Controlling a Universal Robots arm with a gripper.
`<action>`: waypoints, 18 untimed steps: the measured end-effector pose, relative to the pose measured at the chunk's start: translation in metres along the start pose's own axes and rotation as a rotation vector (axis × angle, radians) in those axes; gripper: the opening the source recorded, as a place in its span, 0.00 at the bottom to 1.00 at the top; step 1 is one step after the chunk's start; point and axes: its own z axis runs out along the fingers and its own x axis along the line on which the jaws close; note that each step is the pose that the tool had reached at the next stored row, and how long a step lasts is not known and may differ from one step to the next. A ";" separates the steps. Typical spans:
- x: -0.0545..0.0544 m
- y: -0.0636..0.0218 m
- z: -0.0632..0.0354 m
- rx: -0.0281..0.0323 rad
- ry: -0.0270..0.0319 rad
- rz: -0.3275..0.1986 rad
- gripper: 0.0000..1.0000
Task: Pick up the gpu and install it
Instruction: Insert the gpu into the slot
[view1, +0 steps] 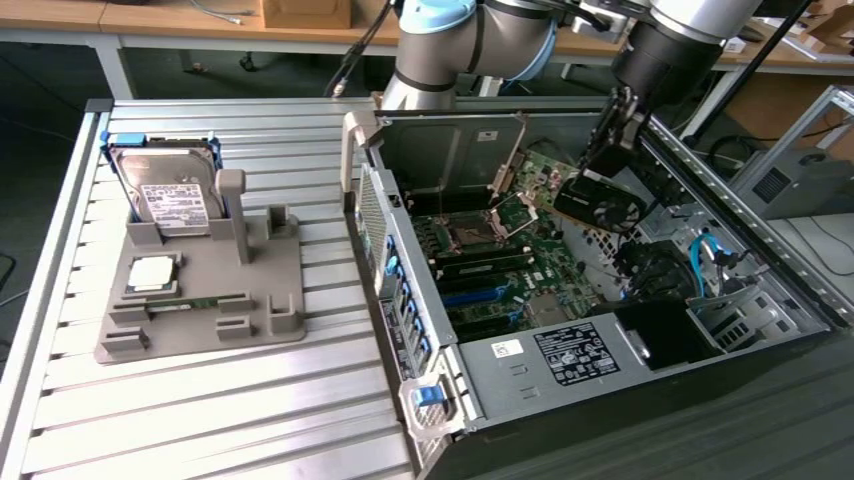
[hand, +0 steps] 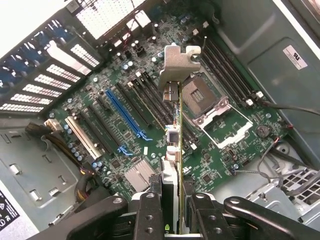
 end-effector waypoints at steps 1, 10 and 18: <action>0.000 0.0000 0.0000 0.0003 0.0003 -0.006 0.27; 0.000 0.0000 0.0000 0.0030 0.0035 -0.061 0.27; 0.000 0.0000 0.0000 0.0053 0.0062 -0.106 0.27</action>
